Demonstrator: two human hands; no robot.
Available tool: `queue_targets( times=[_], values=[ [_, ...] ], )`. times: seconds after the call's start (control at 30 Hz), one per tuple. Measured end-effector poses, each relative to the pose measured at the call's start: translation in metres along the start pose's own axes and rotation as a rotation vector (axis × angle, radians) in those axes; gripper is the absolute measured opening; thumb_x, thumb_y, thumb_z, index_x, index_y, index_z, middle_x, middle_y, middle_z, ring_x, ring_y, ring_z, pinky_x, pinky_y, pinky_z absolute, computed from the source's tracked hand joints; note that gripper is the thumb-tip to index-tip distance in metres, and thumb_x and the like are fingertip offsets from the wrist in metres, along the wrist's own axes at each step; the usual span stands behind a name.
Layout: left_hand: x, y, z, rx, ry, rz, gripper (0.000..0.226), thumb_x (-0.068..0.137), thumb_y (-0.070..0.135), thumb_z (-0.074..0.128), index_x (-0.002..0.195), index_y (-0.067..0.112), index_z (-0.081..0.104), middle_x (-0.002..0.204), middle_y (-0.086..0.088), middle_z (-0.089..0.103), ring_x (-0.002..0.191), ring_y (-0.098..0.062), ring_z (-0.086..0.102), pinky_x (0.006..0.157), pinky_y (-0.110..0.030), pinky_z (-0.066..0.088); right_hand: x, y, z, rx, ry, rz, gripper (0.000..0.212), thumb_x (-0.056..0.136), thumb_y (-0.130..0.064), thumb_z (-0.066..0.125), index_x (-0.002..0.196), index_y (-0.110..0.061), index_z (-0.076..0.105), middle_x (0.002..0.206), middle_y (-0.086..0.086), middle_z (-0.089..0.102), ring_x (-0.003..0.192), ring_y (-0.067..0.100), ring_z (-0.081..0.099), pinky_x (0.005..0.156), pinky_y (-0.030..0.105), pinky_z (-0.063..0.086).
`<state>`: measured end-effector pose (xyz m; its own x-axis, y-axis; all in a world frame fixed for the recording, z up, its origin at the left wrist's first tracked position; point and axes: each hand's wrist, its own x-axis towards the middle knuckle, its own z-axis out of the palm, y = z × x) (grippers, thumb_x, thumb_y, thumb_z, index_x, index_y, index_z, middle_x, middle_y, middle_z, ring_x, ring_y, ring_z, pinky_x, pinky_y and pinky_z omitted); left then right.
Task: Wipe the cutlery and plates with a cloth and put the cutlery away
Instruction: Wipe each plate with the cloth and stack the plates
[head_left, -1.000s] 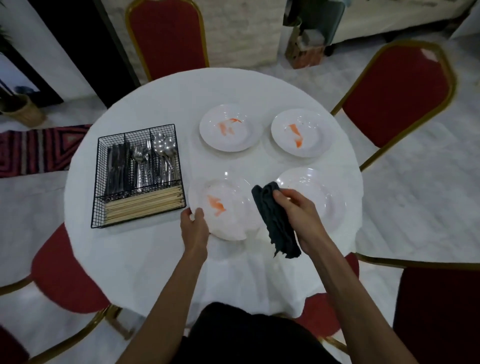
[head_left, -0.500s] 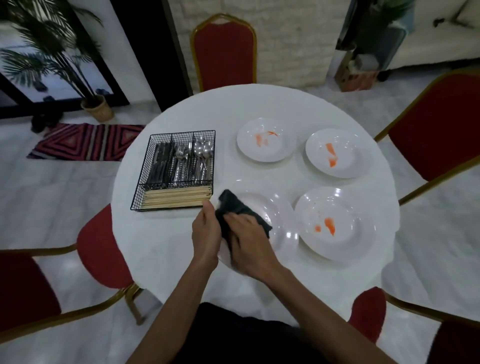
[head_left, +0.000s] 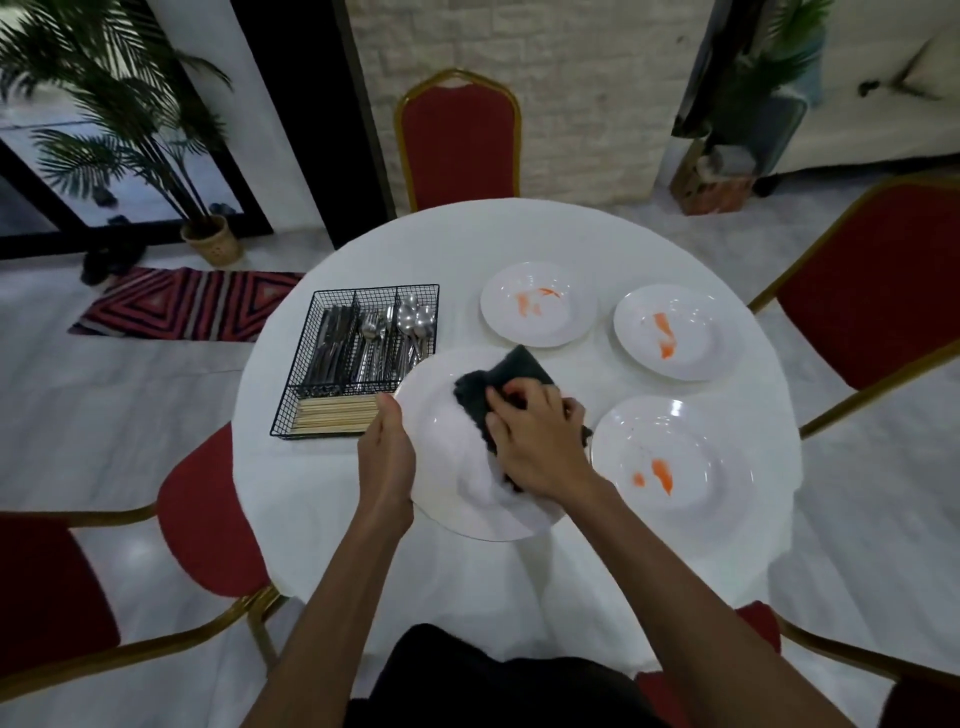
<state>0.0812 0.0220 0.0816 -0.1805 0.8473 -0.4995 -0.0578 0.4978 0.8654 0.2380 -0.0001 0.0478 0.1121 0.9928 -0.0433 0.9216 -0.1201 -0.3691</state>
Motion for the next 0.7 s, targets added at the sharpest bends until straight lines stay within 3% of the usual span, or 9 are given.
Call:
queue_targets(
  times=[0.1, 0.17, 0.23, 0.3, 0.4, 0.47, 0.53, 0.63, 0.7],
  values=[
    [0.004, 0.009, -0.009, -0.028, -0.029, -0.016, 0.054, 0.100, 0.062, 0.034, 0.128, 0.026, 0.062, 0.118, -0.005, 0.069, 0.105, -0.029, 0.067, 0.088, -0.049, 0.057, -0.032, -0.004, -0.004, -0.029, 0.172, -0.064, 0.059, 0.099, -0.041, 0.024, 0.135, -0.013, 0.061, 0.149, 0.009, 0.047, 0.139, 0.030, 0.040, 0.117, 0.050, 0.020],
    [0.003, 0.012, -0.009, -0.029, -0.050, -0.019, 0.052, 0.100, 0.062, 0.034, 0.127, 0.026, 0.062, 0.116, -0.004, 0.070, 0.103, -0.028, 0.067, 0.085, -0.046, 0.058, -0.021, -0.006, -0.010, 0.029, 0.199, -0.052, 0.060, 0.100, -0.043, 0.024, 0.134, -0.011, 0.062, 0.161, 0.014, 0.034, 0.151, 0.035, 0.023, 0.123, 0.052, 0.014],
    [0.001, 0.012, -0.007, 0.007, -0.081, -0.005, 0.056, 0.100, 0.062, 0.035, 0.129, 0.023, 0.063, 0.120, -0.002, 0.070, 0.107, -0.025, 0.067, 0.091, -0.045, 0.056, -0.004, -0.015, -0.011, 0.097, 0.161, -0.021, 0.068, 0.100, -0.048, 0.015, 0.148, -0.015, 0.050, 0.169, 0.013, 0.016, 0.156, 0.035, 0.003, 0.125, 0.052, 0.008],
    [0.000, 0.010, -0.003, 0.067, -0.111, 0.036, 0.058, 0.100, 0.061, 0.035, 0.131, 0.022, 0.065, 0.124, 0.000, 0.069, 0.113, -0.022, 0.065, 0.101, -0.045, 0.051, -0.001, -0.034, 0.001, 0.158, 0.142, -0.081, 0.068, 0.101, -0.050, 0.011, 0.158, -0.021, 0.033, 0.170, 0.010, 0.009, 0.156, 0.033, -0.003, 0.124, 0.054, 0.010],
    [0.001, 0.009, -0.001, 0.160, -0.151, 0.089, 0.055, 0.102, 0.058, 0.034, 0.116, 0.021, 0.072, 0.112, -0.003, 0.075, 0.104, -0.018, 0.069, 0.098, -0.040, 0.053, -0.026, -0.059, 0.011, 0.337, 0.019, -0.202, 0.060, 0.106, -0.048, 0.009, 0.162, -0.027, 0.015, 0.170, -0.005, 0.003, 0.156, 0.014, -0.011, 0.127, 0.044, 0.007],
    [0.006, 0.015, -0.008, 0.137, -0.119, 0.069, 0.054, 0.103, 0.056, 0.034, 0.108, 0.018, 0.073, 0.104, -0.005, 0.076, 0.097, -0.019, 0.071, 0.089, -0.037, 0.056, -0.049, -0.056, 0.005, 0.403, -0.087, -0.296, 0.056, 0.109, -0.046, 0.015, 0.161, -0.028, 0.020, 0.169, -0.012, 0.011, 0.155, 0.004, -0.005, 0.127, 0.036, 0.005],
    [0.011, 0.023, -0.018, 0.086, -0.072, 0.059, 0.051, 0.104, 0.053, 0.034, 0.109, 0.017, 0.069, 0.101, -0.003, 0.074, 0.090, -0.019, 0.069, 0.073, -0.033, 0.055, -0.065, -0.034, 0.002, 0.277, -0.141, -0.362, 0.059, 0.106, -0.051, 0.011, 0.157, -0.033, 0.034, 0.166, -0.016, 0.020, 0.155, 0.003, 0.002, 0.126, 0.034, 0.006],
    [0.008, 0.027, -0.022, 0.063, -0.103, 0.052, 0.049, 0.104, 0.054, 0.031, 0.115, 0.022, 0.066, 0.103, -0.001, 0.072, 0.089, -0.019, 0.068, 0.060, -0.029, 0.052, -0.044, 0.003, -0.003, -0.024, 0.016, -0.294, 0.060, 0.107, -0.049, 0.012, 0.151, -0.029, 0.047, 0.163, -0.004, 0.034, 0.154, 0.022, 0.022, 0.121, 0.049, 0.026],
    [0.000, 0.025, -0.012, 0.072, -0.154, 0.050, 0.048, 0.105, 0.054, 0.030, 0.116, 0.024, 0.066, 0.103, 0.003, 0.072, 0.091, -0.016, 0.069, 0.059, -0.027, 0.053, -0.012, 0.003, -0.003, -0.108, 0.138, -0.169, 0.055, 0.106, -0.038, 0.023, 0.154, -0.019, 0.042, 0.164, 0.008, 0.031, 0.154, 0.034, 0.021, 0.118, 0.055, 0.030]
  ],
)
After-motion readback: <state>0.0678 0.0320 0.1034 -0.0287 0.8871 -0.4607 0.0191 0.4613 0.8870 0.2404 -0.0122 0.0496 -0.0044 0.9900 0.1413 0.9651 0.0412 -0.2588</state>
